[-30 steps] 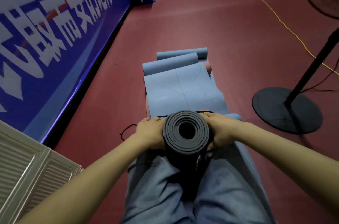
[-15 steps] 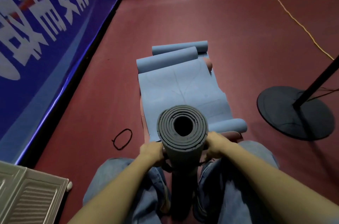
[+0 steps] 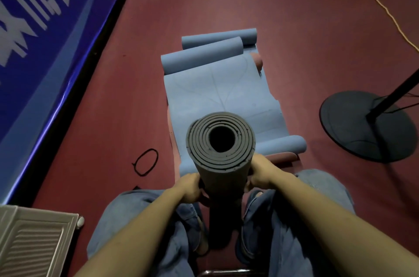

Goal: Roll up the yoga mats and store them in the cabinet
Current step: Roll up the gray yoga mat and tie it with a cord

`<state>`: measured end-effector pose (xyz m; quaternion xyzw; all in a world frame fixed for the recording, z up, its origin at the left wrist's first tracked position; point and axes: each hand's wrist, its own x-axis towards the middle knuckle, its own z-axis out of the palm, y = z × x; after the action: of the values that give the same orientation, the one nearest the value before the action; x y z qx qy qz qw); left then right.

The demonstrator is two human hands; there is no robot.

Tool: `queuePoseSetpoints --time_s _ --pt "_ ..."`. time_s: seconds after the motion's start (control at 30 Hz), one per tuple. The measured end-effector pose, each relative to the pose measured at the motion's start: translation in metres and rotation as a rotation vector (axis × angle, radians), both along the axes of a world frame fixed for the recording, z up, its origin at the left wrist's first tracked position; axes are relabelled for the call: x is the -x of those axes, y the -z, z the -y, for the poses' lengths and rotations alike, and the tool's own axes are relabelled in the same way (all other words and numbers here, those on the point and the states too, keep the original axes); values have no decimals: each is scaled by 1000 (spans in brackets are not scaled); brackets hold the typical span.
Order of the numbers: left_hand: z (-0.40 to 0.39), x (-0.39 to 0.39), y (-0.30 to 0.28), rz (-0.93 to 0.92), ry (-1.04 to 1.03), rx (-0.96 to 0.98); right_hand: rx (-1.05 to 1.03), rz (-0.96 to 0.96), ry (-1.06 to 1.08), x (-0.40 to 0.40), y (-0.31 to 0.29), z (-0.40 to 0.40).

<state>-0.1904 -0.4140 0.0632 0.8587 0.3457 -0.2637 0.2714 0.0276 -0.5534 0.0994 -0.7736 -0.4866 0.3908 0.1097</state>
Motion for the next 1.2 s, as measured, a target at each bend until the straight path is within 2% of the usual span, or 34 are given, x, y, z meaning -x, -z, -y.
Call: queuePoseSetpoints --time_s 0.13,0.27,0.5,0.6,0.73,0.87,1.0,1.07,1.2 --pt "2 4 2 137 -53 -43 11 21 51 -1 0 6" --pt "15 2 -2 167 -98 -62 142 48 -57 14 1 17" --pt "17 9 20 185 -138 -90 86 62 -108 32 -10 18" --pt "25 10 -2 285 -128 -101 54 106 -162 33 -14 19" --pt "37 19 -30 439 -166 17 -31 142 -150 19 -5 24" --pt "40 25 -25 491 -243 122 -57 41 -76 22 -14 25" --pt "45 28 -15 607 -487 315 -84 -29 -82 30 -22 18" --pt "54 28 -30 638 -590 421 -130 -42 -56 30 -23 17" --pt "62 25 -31 677 -583 340 -185 -77 -52 22 -22 22"
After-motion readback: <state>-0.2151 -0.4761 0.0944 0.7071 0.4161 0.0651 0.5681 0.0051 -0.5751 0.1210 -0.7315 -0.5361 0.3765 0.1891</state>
